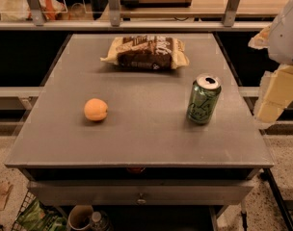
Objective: Move green can near brown chip bag
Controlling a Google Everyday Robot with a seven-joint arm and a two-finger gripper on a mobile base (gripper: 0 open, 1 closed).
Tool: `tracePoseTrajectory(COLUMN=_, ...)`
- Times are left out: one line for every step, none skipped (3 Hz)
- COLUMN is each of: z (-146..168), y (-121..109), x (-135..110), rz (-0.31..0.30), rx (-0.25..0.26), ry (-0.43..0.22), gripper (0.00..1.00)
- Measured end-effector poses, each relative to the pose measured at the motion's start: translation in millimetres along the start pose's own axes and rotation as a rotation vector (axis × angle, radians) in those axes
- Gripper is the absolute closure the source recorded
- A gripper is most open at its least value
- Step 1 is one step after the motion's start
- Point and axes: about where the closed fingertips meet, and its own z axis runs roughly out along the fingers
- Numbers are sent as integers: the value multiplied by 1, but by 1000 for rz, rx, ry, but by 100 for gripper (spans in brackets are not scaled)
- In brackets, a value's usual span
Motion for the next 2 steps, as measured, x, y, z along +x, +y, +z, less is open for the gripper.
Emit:
tracePoseTrajectory(z=0, y=0, x=0, rz=0, rx=0, ry=0, gripper=0)
tracePoseTrajectory(z=1, y=-2, x=8, rz=110, rx=23, ry=-84, gripper=0)
